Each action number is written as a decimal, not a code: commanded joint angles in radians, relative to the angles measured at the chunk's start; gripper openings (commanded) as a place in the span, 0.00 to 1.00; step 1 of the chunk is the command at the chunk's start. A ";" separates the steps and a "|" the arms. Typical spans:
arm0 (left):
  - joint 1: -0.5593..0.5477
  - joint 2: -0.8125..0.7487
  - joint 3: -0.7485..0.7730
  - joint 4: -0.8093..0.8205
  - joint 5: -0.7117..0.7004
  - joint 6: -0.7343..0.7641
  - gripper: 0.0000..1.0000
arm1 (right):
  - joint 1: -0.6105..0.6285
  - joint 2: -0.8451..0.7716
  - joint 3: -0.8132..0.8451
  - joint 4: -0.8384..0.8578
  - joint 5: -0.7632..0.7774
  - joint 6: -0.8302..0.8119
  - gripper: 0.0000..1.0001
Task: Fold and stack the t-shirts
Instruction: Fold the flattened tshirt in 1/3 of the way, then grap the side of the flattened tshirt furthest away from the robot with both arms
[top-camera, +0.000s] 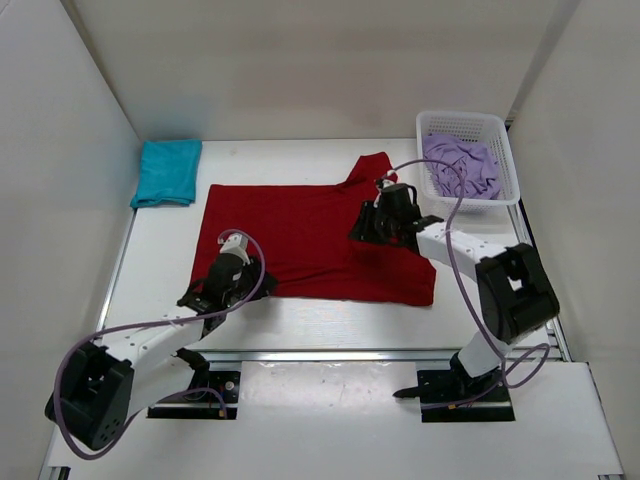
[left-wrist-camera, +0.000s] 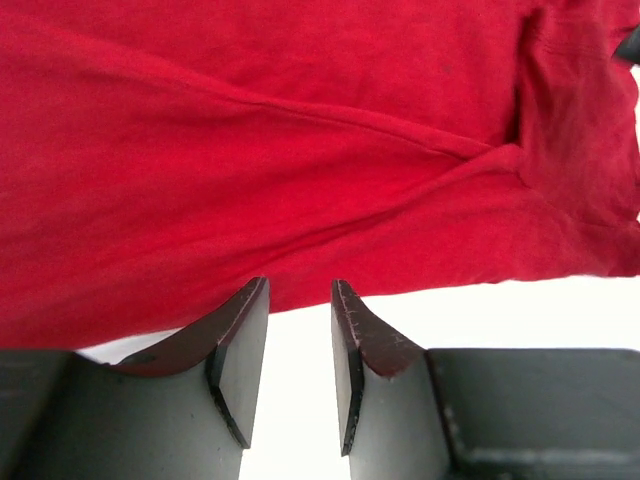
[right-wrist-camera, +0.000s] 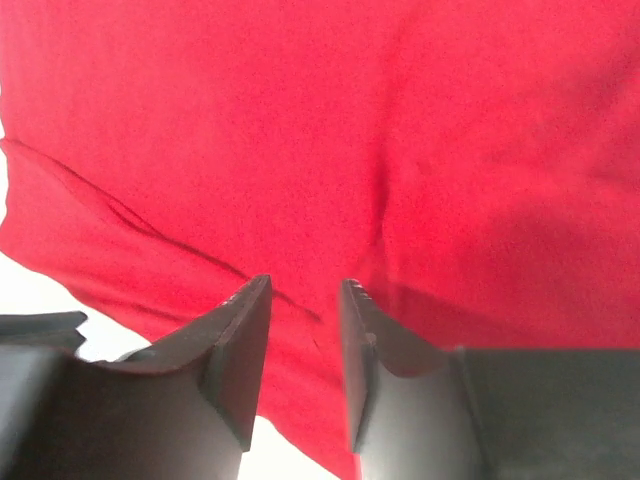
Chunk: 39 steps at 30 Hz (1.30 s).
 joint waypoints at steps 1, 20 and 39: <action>-0.048 0.047 0.077 0.014 -0.008 0.012 0.42 | 0.006 -0.142 -0.110 0.026 0.071 -0.030 0.27; -0.147 0.159 -0.030 -0.042 -0.043 0.015 0.38 | 0.029 -0.377 -0.599 -0.038 0.096 -0.023 0.00; 0.421 0.735 0.901 -0.262 0.020 0.130 0.31 | -0.041 -0.178 -0.091 0.049 -0.082 -0.075 0.03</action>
